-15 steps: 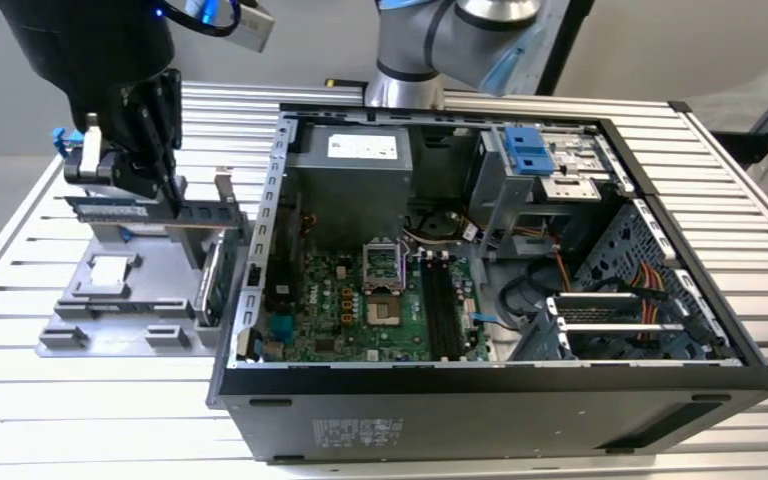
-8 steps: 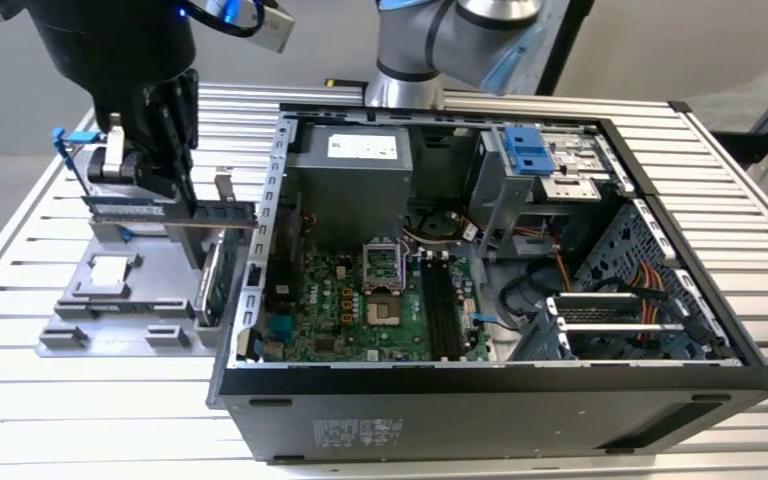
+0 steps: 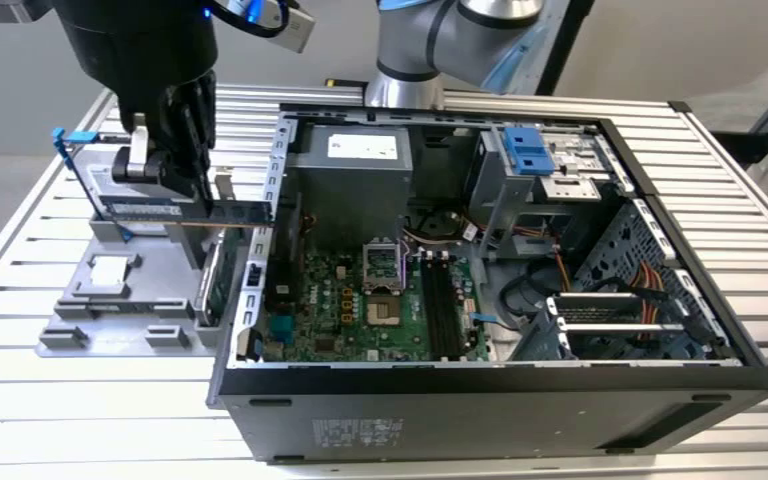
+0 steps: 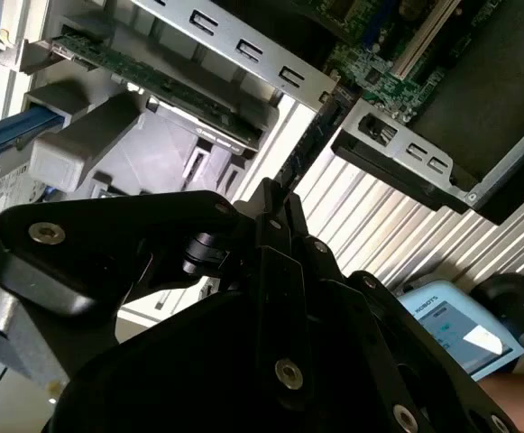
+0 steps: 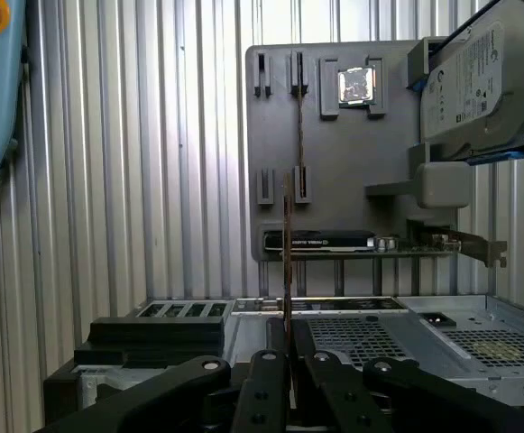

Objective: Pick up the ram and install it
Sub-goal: 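Pick up the ram and move it above insertion slot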

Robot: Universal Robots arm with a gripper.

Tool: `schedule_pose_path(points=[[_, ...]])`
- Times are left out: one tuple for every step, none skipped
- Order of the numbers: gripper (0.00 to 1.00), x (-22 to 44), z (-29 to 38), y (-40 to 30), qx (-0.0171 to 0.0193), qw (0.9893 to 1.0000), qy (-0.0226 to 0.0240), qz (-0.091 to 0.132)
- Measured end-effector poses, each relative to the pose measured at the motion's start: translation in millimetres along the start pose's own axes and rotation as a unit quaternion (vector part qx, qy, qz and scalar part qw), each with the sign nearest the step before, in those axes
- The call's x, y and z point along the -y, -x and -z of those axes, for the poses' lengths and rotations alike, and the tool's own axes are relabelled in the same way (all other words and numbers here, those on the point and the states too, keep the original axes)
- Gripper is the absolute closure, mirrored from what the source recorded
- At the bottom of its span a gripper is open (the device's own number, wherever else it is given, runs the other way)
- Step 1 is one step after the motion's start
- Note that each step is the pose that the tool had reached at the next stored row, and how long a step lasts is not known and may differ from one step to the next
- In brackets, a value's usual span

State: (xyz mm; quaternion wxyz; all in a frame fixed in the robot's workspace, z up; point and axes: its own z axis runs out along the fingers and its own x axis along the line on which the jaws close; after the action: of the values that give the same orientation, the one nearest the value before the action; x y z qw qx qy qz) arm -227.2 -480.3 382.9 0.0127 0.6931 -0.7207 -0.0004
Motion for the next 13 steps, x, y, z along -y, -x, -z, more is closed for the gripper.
schedule_pose_path(points=[[1.00, 1.3, 0.0, 0.2, 0.0001, 1.0000, 0.0000, 0.000], [1.00, 2.5, 0.0, 0.4, 0.0000, 1.0000, 0.0000, 0.000], [1.00, 3.7, 0.1, 0.8, 0.0000, 1.0000, 0.0000, 0.000], [1.00, 4.8, 0.1, 1.1, 0.0000, 1.0000, 0.0000, 0.000], [1.00, 5.9, 0.1, 1.5, 0.0000, 1.0000, 0.0000, 0.000], [1.00, 6.9, 0.2, 1.9, 0.0000, 1.0000, 0.0000, 0.000], [1.00, 7.7, 0.2, 2.4, 0.0000, 1.0000, 0.0000, 0.000], [1.00, 8.6, 0.2, 2.8, 0.0000, 1.0000, 0.0000, 0.000], [1.00, 9.5, 0.2, 3.3, 0.0000, 1.0000, 0.0000, 0.000], [1.00, 10.1, 0.2, 3.7, 0.0000, 1.0000, 0.0000, 0.000], [1.00, 10.8, 0.2, 4.0, 0.0001, 1.0000, 0.0000, 0.000], [1.00, 11.4, 0.3, 4.3, 0.0000, 1.0000, 0.0000, 0.000], [1.00, 12.0, 0.3, 4.7, 0.0000, 1.0000, 0.0000, 0.000]])
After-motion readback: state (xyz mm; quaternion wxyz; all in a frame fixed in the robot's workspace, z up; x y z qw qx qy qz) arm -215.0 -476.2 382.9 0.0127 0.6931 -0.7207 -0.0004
